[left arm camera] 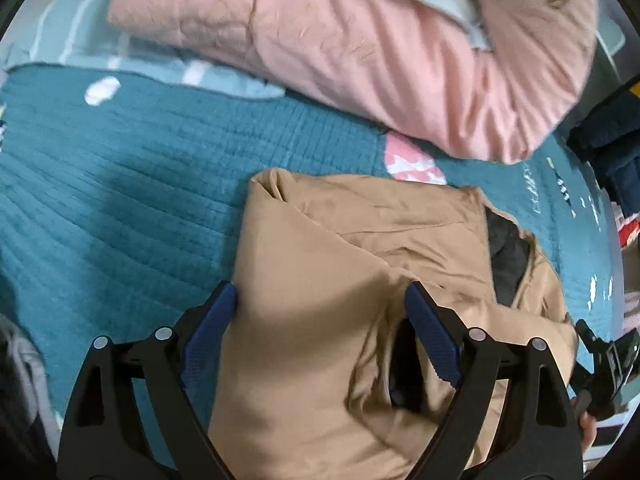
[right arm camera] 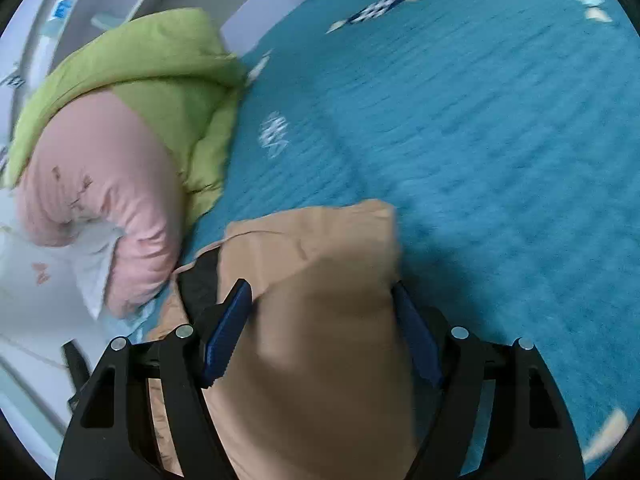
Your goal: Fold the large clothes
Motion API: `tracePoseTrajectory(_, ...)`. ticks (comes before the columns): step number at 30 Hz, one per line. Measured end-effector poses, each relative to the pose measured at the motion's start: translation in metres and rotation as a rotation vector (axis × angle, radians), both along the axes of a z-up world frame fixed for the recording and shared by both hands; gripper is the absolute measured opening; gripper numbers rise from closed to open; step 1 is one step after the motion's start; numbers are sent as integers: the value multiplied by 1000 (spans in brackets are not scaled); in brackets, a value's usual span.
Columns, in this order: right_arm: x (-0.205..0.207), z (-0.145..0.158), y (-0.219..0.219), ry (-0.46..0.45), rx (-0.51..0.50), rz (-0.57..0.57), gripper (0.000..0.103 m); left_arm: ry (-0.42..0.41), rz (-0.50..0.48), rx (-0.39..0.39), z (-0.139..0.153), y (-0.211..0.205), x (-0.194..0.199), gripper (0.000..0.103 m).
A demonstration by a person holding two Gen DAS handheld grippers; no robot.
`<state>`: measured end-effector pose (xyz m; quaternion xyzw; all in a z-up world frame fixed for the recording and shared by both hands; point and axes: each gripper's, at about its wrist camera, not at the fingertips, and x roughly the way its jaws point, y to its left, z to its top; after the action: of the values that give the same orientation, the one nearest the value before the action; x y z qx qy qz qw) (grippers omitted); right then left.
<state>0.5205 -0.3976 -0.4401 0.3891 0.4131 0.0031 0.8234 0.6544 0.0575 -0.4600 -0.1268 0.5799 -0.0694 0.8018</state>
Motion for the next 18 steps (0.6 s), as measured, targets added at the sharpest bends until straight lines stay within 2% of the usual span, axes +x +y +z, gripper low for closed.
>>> tracePoseTrajectory(2,7,-5,3,1,-11,26,67,20,-10,21,-8,-3,5,87)
tracePoseTrajectory(4,8,-7,5,-16,-15,50,47,32,-46,59,-14,-9,10,85)
tracePoseTrajectory(5,7,-8,5,-25,-14,58,30,41,-51,60,-17,-10,12,82)
tracePoseTrajectory(6,5,-8,4,-35,-10,62,22,47,-53,56,-18,-9,12,65)
tracePoseTrajectory(7,2,-3,5,-56,-21,68,18,46,-50,68,-16,-9,12,41)
tracePoseTrajectory(9,-7,10,7,-98,-51,69,14,32,-52,51,-5,-5,5,15)
tracePoseTrajectory(12,-29,44,14,-188,-67,85,13,-39,-70,16,27,1,-16,12)
tracePoseTrajectory(14,-50,73,27,-251,-114,112,13,-95,-82,-15,55,6,-37,11)
tracePoseTrajectory(18,-91,110,49,-308,-164,154,13,-175,-116,-46,107,10,-89,11)
